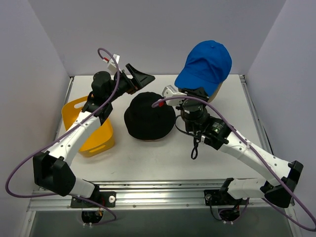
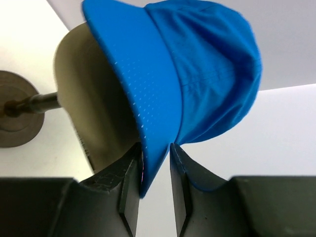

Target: Stack the hats

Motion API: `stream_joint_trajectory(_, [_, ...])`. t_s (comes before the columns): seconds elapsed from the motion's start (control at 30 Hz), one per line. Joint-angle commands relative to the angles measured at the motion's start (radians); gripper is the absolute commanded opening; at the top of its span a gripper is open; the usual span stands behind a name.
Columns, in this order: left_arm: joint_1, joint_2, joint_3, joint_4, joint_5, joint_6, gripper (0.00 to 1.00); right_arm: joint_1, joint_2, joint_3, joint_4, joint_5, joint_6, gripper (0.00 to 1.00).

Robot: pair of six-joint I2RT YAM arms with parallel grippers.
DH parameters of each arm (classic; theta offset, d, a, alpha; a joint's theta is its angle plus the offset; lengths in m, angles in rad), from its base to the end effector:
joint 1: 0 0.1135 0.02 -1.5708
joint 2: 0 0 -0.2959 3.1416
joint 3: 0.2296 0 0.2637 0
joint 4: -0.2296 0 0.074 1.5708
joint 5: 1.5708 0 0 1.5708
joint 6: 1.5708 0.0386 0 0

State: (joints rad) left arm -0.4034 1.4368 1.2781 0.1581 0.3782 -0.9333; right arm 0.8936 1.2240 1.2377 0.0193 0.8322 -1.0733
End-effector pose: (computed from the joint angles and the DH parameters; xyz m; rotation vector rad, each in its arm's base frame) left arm 0.3194 -0.1518 0.4254 -0.1320 1.7340 -1.3144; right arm 0.1947 0.1967 0.4586 -0.8440 1.3612 -0.7763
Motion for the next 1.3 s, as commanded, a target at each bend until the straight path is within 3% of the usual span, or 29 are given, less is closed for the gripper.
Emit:
stream_joint_trajectory(0.0, [-0.005, 0.010, 0.098, 0.014, 0.019, 0.031, 0.95, 0.019, -0.038, 0.017, -0.116, 0.051, 0.099, 0.24])
stream_joint_trajectory(0.23, [-0.029, 0.057, 0.139, 0.024, 0.034, 0.057, 0.95, 0.044, -0.136, 0.037, -0.225, -0.007, 0.292, 0.26])
stream_joint_trajectory(0.33, [-0.051, 0.089, 0.185, 0.023, 0.057, 0.068, 0.93, 0.047, -0.184, 0.063, -0.286, -0.126, 0.444, 0.27])
stream_joint_trajectory(0.47, [-0.089, 0.140, 0.268, -0.031, 0.056, 0.117, 0.92, 0.047, -0.268, 0.016, -0.233, -0.205, 0.637, 0.28])
stream_joint_trajectory(0.5, [-0.094, 0.151, 0.283, -0.040, 0.056, 0.125, 0.92, 0.047, -0.285, -0.003, -0.182, -0.200, 0.761, 0.28])
stream_joint_trajectory(0.6, [-0.107, 0.186, 0.317, -0.042, 0.060, 0.134, 0.91, 0.045, -0.366, -0.059, -0.093, -0.119, 1.049, 0.28])
stream_joint_trajectory(0.67, [-0.115, 0.197, 0.335, -0.051, 0.054, 0.145, 0.91, 0.045, -0.409, -0.093, -0.069, -0.121, 1.140, 0.26])
stream_joint_trajectory(0.73, [-0.132, 0.217, 0.349, -0.066, 0.047, 0.157, 0.90, 0.045, -0.408, -0.107, -0.096, 0.003, 1.275, 0.24])
stream_joint_trajectory(0.87, [-0.155, 0.249, 0.377, -0.087, 0.038, 0.174, 0.90, 0.019, -0.330, -0.101, -0.181, 0.180, 1.371, 0.19])
stream_joint_trajectory(1.0, [-0.158, 0.277, 0.406, -0.098, 0.008, 0.185, 0.89, -0.160, -0.270, -0.064, -0.228, 0.080, 1.418, 0.11])
stream_joint_trajectory(1.03, [-0.157, 0.284, 0.424, -0.097, 0.004, 0.186, 0.89, -0.283, -0.262, -0.066, -0.226, -0.056, 1.420, 0.11])
stream_joint_trajectory(1.13, [-0.164, 0.318, 0.470, -0.109, 0.019, 0.191, 0.88, -0.494, -0.259, -0.086, -0.226, -0.296, 1.443, 0.05])
stream_joint_trajectory(1.27, [-0.173, 0.349, 0.503, -0.124, 0.021, 0.205, 0.87, -0.594, -0.256, -0.130, -0.179, -0.441, 1.452, 0.03])
